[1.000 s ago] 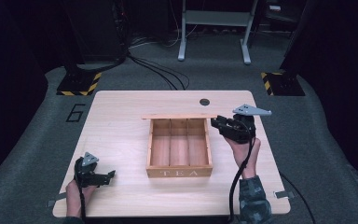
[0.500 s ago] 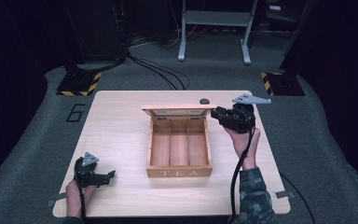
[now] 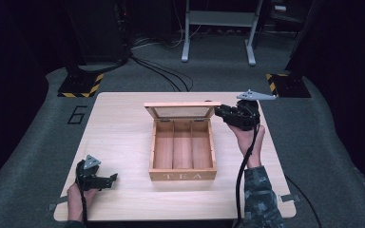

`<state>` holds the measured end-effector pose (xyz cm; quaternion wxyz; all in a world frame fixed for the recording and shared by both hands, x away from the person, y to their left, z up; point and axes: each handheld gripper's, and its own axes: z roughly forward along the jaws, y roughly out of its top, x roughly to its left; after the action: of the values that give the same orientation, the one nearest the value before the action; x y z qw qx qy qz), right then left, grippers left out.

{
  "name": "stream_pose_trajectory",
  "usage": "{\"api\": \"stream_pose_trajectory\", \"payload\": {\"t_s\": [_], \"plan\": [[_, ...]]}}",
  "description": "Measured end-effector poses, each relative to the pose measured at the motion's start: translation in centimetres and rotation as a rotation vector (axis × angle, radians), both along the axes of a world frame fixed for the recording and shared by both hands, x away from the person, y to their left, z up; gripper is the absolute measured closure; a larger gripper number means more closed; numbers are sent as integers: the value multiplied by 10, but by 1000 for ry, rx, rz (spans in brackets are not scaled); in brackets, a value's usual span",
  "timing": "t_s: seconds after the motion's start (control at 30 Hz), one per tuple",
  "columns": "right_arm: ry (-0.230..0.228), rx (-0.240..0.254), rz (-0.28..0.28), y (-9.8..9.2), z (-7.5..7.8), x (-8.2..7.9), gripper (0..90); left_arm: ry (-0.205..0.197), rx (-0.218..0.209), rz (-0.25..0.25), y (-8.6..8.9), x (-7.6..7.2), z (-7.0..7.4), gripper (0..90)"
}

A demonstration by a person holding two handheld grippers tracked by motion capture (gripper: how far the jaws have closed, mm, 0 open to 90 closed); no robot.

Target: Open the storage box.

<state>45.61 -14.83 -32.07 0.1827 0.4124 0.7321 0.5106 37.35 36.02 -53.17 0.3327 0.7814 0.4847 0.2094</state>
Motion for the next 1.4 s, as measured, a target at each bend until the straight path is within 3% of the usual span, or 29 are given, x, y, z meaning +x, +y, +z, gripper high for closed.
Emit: {"api": "stream_pose_trajectory", "payload": {"t_s": [1.4], "plan": [[-11, 3, 3, -1, 3, -1, 688, 0, 2, 0, 0, 0, 0, 13]]}}
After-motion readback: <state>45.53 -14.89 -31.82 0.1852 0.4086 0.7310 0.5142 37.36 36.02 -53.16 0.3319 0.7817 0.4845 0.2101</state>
